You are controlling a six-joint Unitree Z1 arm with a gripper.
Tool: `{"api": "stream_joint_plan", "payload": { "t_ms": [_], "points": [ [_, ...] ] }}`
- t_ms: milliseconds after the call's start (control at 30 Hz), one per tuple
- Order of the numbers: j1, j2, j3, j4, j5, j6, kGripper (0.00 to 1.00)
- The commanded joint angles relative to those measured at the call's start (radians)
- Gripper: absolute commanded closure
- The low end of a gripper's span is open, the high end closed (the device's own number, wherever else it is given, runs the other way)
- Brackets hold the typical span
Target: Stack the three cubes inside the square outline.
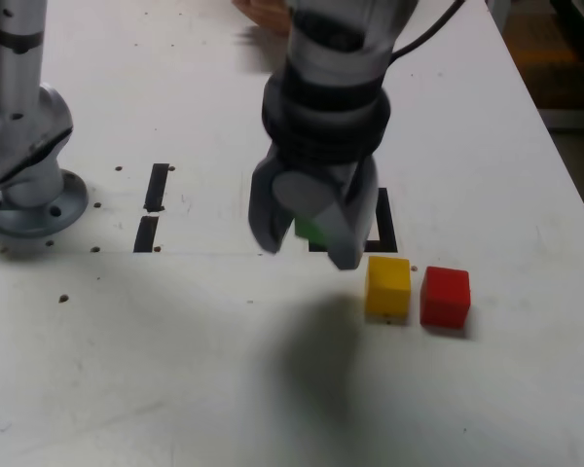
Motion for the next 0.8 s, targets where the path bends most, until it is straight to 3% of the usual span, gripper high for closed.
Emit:
{"api": "stream_joint_plan", "payload": {
  "t_ms": [0,267,400,567,767],
  "points": [
    [-0.003,-0.013,0.051,-0.048,-0.024,-0.014,0.88],
    [-0.003,-0.016,0.264,-0.291,-0.147,-0.038,0.88],
    [-0.003,-0.016,0.343,-0.398,-0.193,-0.04,0.81],
    [-0.003,-0.017,0.395,-0.46,-0.204,-0.036,0.63],
    [-0.003,-0.021,0.408,-0.494,-0.174,-0.017,0.43]
  ]
}}
